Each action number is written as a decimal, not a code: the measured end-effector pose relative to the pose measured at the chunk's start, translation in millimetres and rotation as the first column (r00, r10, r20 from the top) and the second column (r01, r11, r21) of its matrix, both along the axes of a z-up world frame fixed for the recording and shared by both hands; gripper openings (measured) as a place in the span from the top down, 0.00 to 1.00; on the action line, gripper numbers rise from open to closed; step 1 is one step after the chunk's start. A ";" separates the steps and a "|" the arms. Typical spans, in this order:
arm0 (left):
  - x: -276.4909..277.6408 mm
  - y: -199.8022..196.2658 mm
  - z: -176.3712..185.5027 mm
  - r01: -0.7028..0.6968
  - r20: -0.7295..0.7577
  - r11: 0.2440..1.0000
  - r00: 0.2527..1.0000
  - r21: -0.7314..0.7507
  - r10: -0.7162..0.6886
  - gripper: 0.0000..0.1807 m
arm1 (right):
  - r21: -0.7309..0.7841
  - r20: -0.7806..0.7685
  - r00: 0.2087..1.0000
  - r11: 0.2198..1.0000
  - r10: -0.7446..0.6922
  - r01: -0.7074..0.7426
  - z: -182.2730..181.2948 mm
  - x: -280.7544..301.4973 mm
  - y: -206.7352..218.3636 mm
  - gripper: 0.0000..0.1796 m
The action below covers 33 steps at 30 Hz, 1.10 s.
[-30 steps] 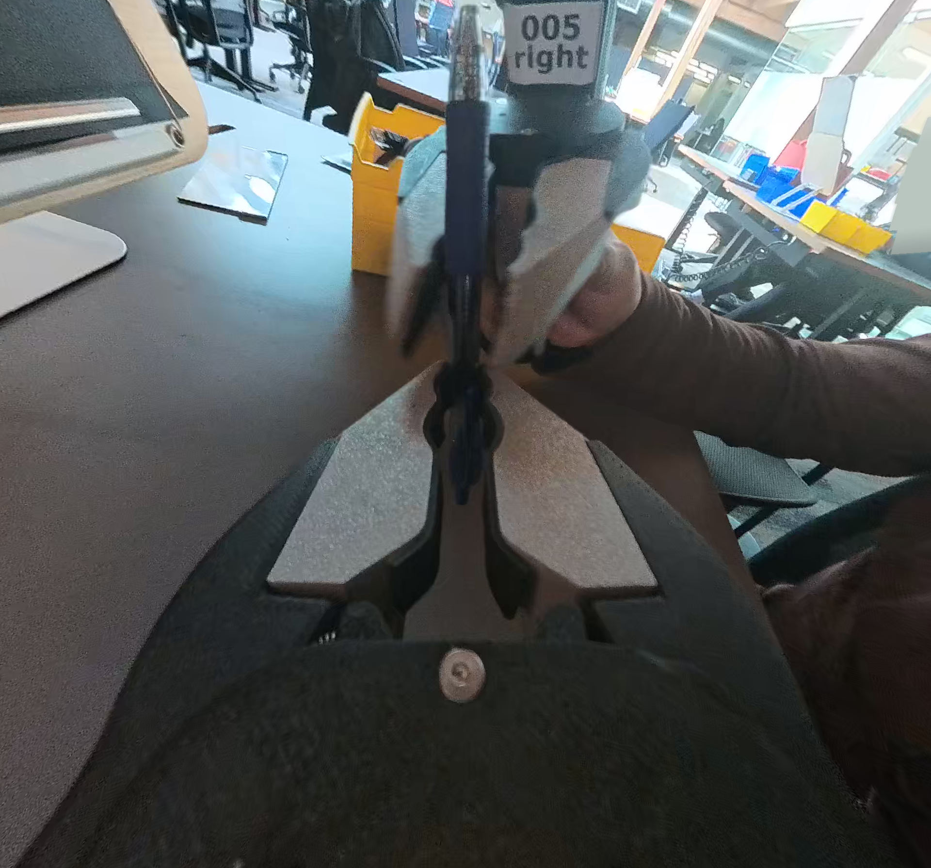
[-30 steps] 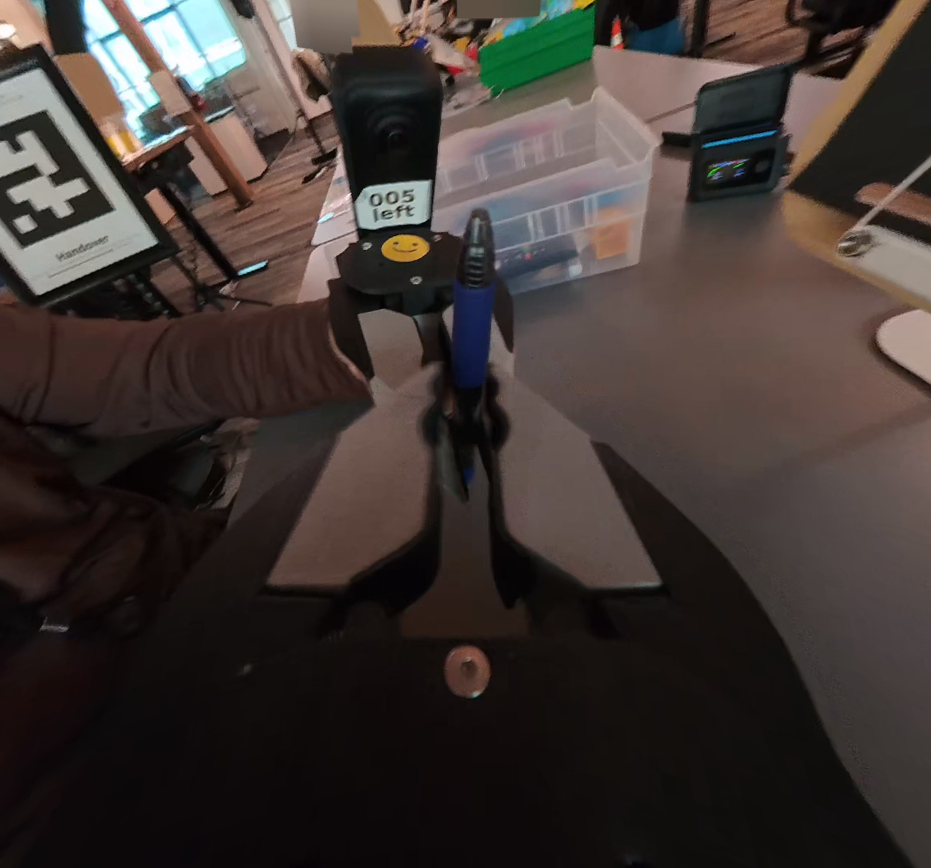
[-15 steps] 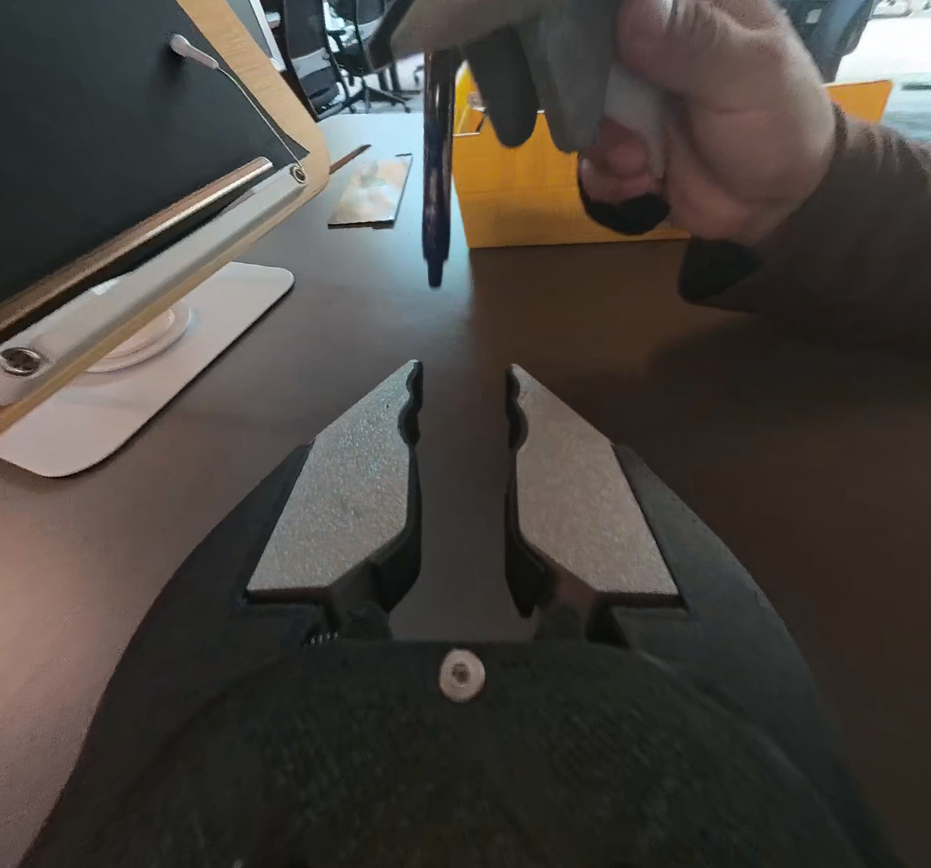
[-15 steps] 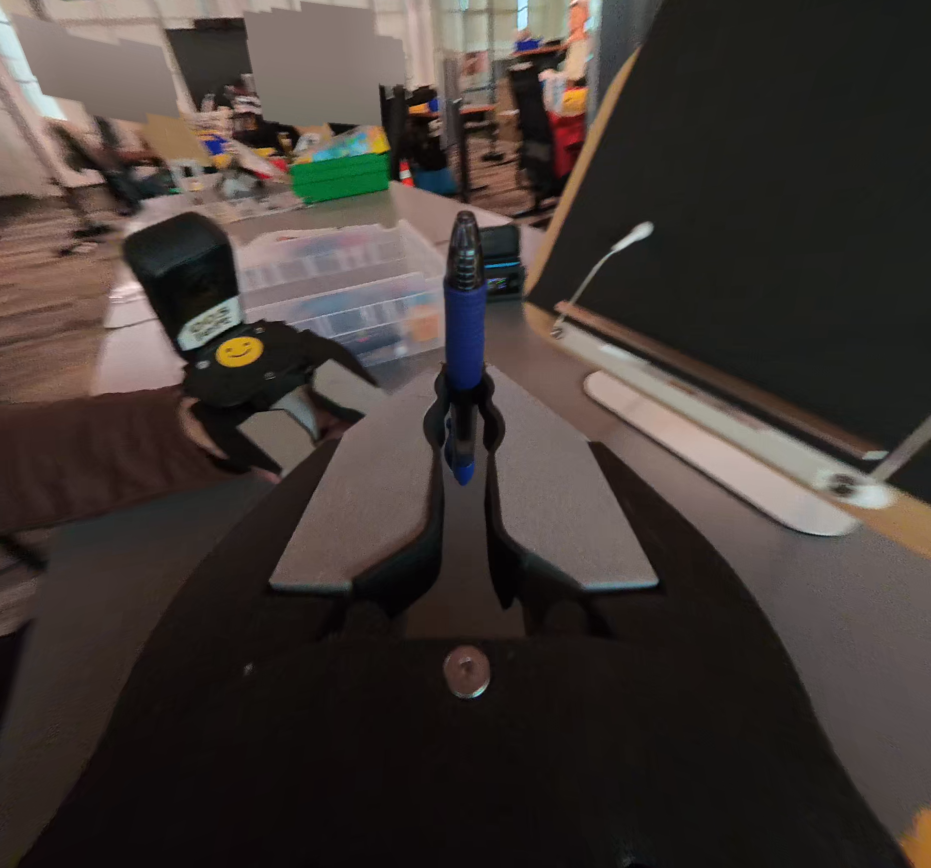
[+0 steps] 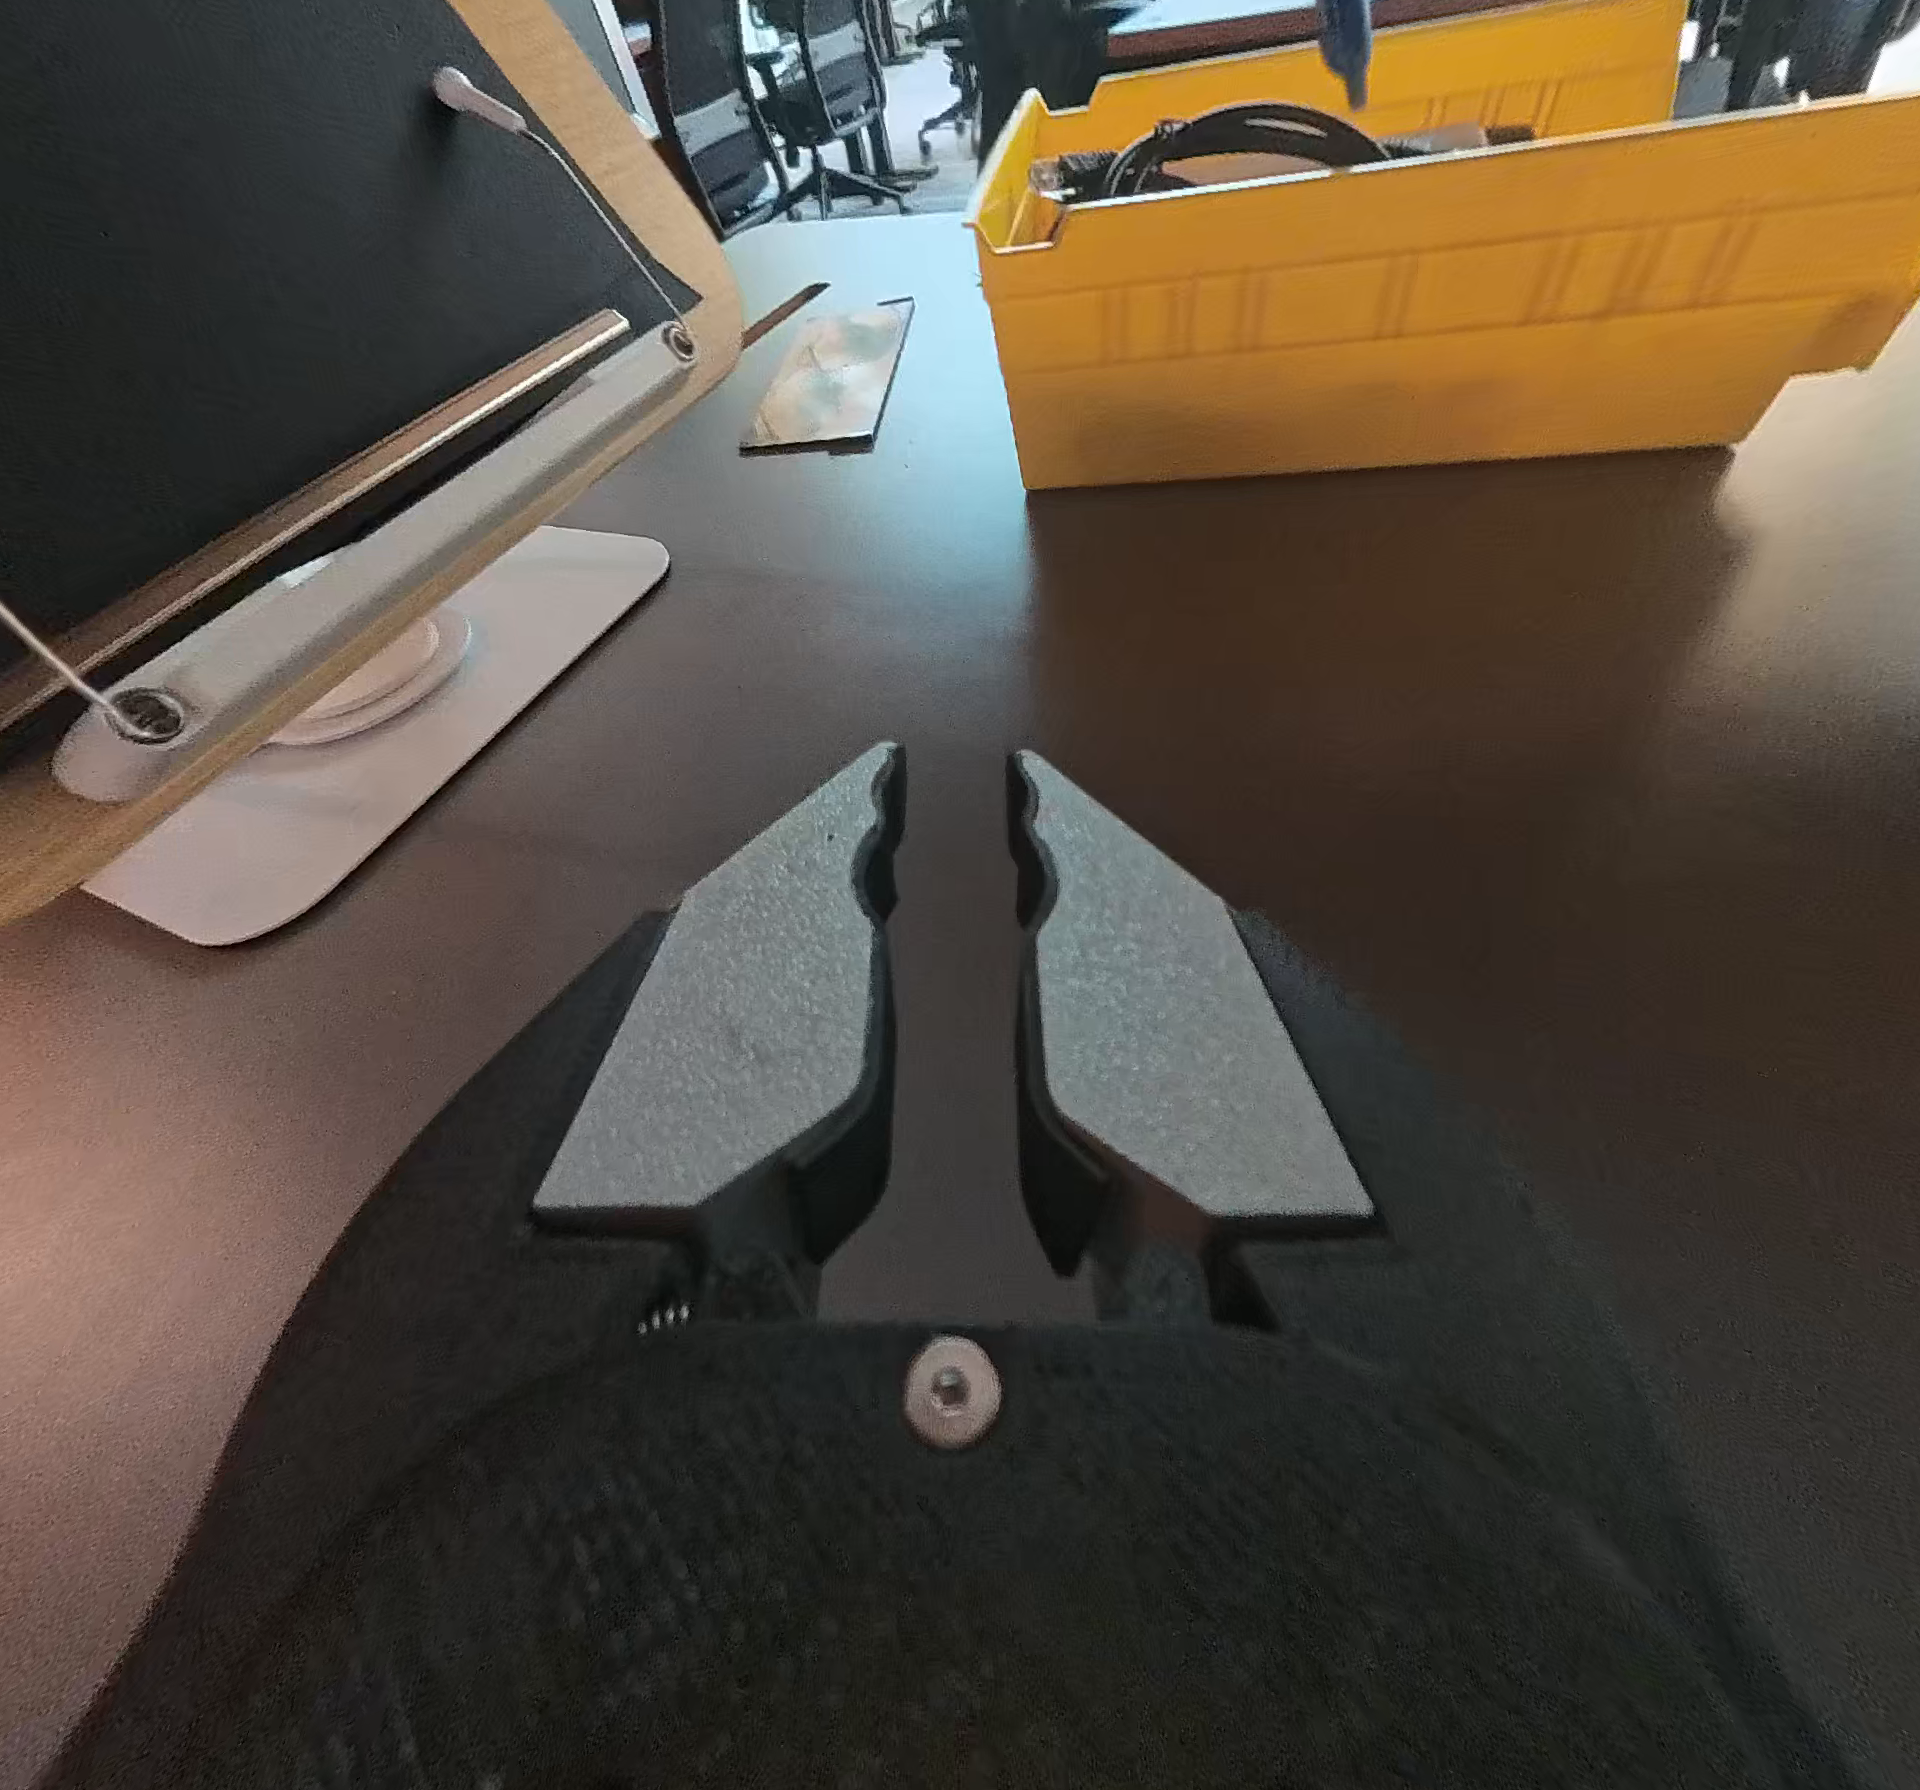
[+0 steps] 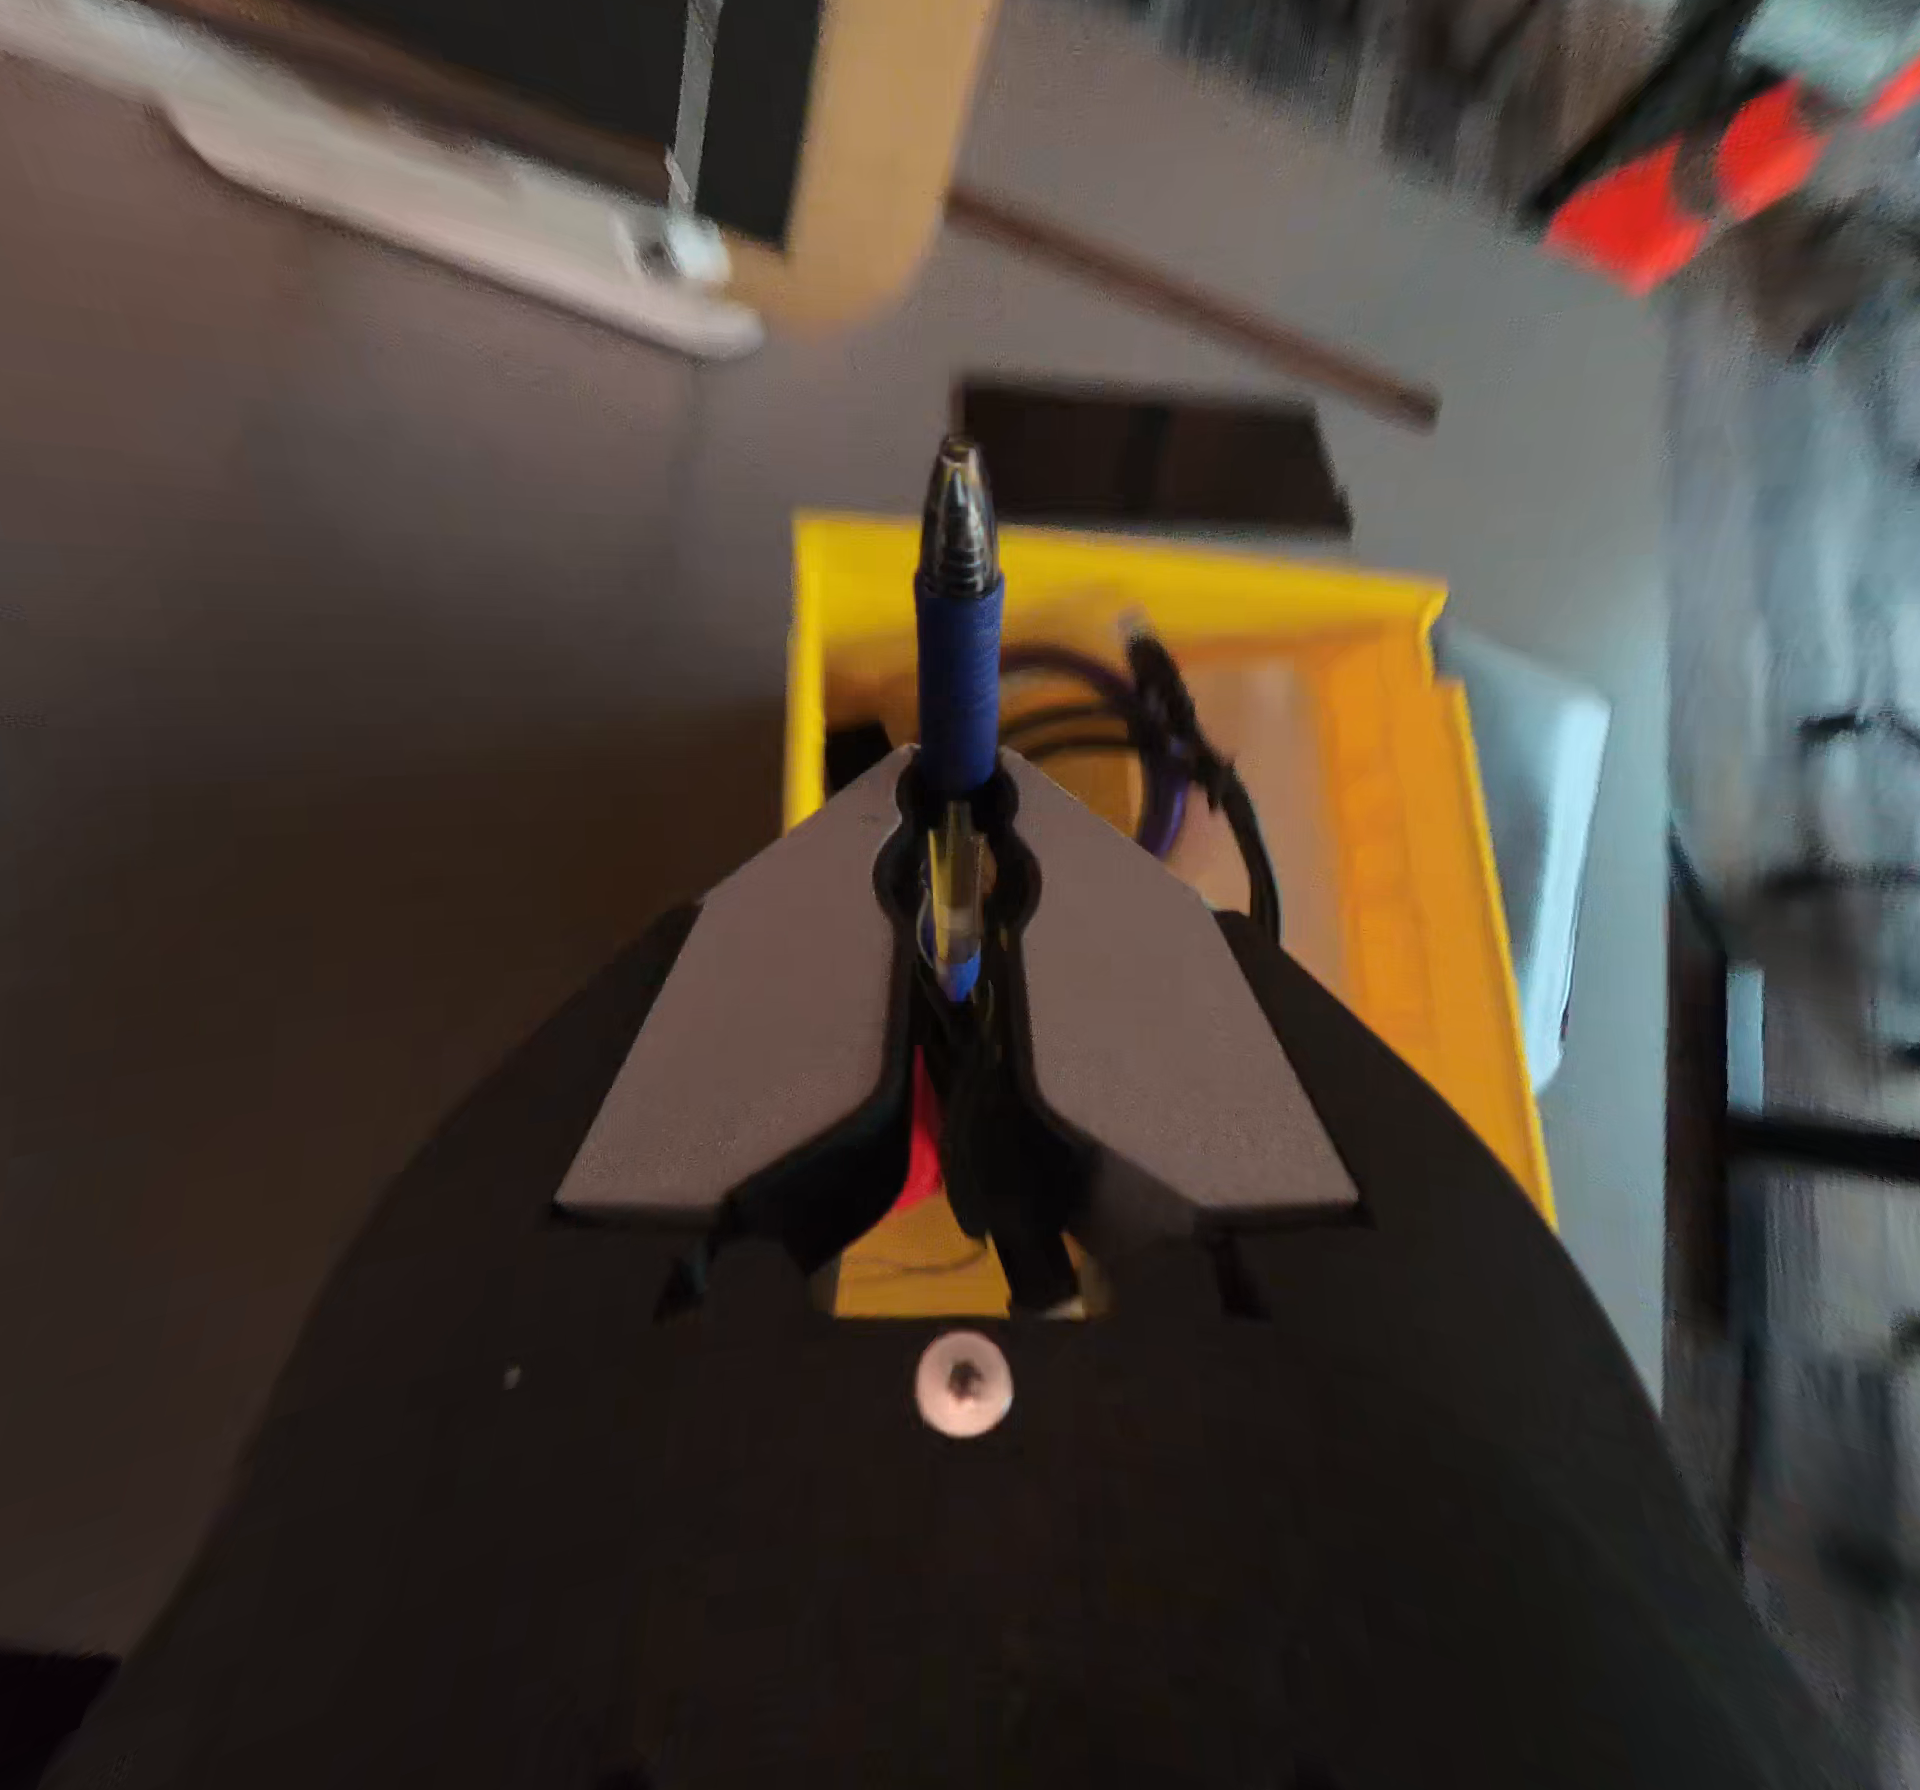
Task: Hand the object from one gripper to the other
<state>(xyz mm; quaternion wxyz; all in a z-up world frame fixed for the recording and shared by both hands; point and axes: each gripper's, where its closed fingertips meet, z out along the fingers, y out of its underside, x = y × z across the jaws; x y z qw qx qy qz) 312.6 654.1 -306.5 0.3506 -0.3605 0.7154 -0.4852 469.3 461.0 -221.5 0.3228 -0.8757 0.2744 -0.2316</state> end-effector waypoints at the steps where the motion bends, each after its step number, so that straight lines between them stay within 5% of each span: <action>1: -0.5 -1.4 -0.8 0.003 0.001 1.000 1.000 0.014 -0.003 0.91 | -0.051 -0.055 0.998 0.998 -0.031 0.029 -18.6 6.5 -9.8 0.96; 4: -1.7 -3.4 -1.9 0.004 0.009 0.999 1.000 0.040 -0.004 0.92 | -0.210 -0.099 0.985 0.970 -0.143 0.120 -54.5 23.5 -37.6 0.76; 8: -0.3 0.7 -2.5 -0.020 0.000 0.999 1.000 0.035 0.020 0.92 | -0.134 0.005 0.996 0.987 -0.091 0.091 -22.3 18.2 -14.4 0.76; 13: 3.2 10.1 -3.7 -0.063 -0.024 0.998 0.998 0.010 0.064 0.92 | 0.067 0.041 0.978 0.976 0.204 -0.206 7.5 -39.0 79.4 0.68; 18: 5.0 17.5 -3.4 -0.099 -0.018 0.995 0.995 0.015 0.099 0.93 | 0.212 0.027 0.927 0.905 0.373 -0.370 -40.3 -74.3 169.0 0.63; 23: 6.0 20.7 -4.2 -0.122 -0.026 0.992 0.992 0.016 0.122 0.93 | 0.172 0.087 0.923 0.907 0.375 -0.384 -103.7 -62.8 209.6 0.66; 28: 7.8 24.1 -3.1 -0.167 -0.042 0.986 0.985 0.001 0.167 0.88 | 0.102 0.233 0.889 0.899 0.394 -0.425 -102.7 -56.8 210.8 0.68; 33: 6.9 22.6 0.7 -0.171 -0.024 0.985 0.985 0.010 0.171 0.88 | 0.153 0.187 0.888 0.880 0.420 -0.449 -104.5 -66.9 211.8 0.68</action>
